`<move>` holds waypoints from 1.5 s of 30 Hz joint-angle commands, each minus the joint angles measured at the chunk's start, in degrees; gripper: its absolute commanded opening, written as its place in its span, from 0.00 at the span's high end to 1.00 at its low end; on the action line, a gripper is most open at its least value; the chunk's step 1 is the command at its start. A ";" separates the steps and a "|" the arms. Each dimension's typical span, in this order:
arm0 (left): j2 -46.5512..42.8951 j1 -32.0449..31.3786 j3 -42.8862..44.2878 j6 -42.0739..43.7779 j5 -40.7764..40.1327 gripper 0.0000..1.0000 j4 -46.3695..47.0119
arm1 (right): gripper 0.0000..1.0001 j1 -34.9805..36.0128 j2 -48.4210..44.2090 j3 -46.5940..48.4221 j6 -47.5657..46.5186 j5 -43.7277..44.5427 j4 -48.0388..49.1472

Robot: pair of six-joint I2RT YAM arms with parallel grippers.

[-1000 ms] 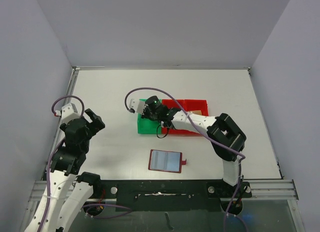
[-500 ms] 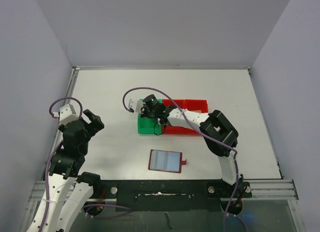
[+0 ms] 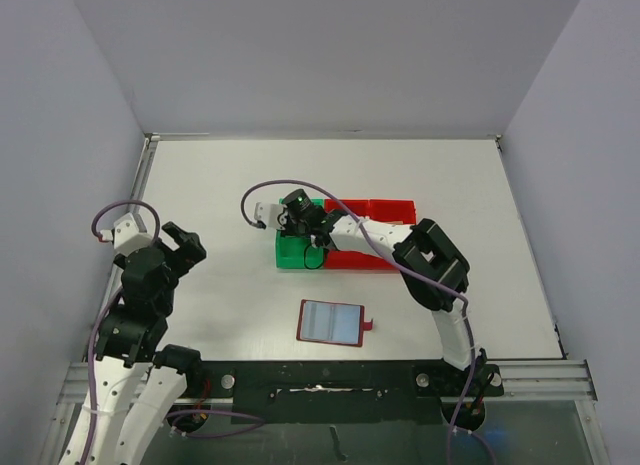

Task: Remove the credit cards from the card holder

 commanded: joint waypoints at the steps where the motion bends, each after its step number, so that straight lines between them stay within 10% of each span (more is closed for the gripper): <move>1: -1.99 0.35 0.32 0.33 1.04 0.14 2.49 | 0.88 -0.02 1.03 2.36 -3.64 2.05 -0.33; 31: 1.96 0.23 0.33 -0.40 3.35 0.13 1.00 | 0.57 -2.79 0.87 5.32 8.01 -7.31 -5.39; 45: 1.73 0.38 0.34 -0.64 2.40 0.13 0.80 | 0.60 -3.13 -0.82 11.41 52.46 -4.22 -9.82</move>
